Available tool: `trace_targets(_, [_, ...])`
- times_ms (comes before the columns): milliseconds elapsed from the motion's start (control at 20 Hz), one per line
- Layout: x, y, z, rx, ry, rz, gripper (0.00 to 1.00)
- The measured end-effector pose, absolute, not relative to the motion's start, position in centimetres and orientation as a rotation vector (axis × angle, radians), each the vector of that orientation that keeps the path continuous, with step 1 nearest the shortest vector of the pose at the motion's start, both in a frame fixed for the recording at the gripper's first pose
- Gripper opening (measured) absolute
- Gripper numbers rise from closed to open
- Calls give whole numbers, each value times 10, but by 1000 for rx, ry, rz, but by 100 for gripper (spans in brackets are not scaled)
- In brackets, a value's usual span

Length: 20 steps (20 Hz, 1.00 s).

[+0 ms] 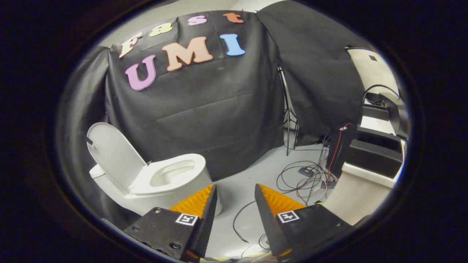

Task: Open the toilet lid.

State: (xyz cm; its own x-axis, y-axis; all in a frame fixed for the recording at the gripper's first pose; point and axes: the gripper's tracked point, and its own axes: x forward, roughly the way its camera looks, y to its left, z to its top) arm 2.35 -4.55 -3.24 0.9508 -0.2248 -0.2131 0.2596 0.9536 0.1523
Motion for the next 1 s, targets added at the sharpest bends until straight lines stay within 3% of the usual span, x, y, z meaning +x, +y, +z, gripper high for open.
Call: trace_targets(1000, [23,-47,-32,181,220,-234,64])
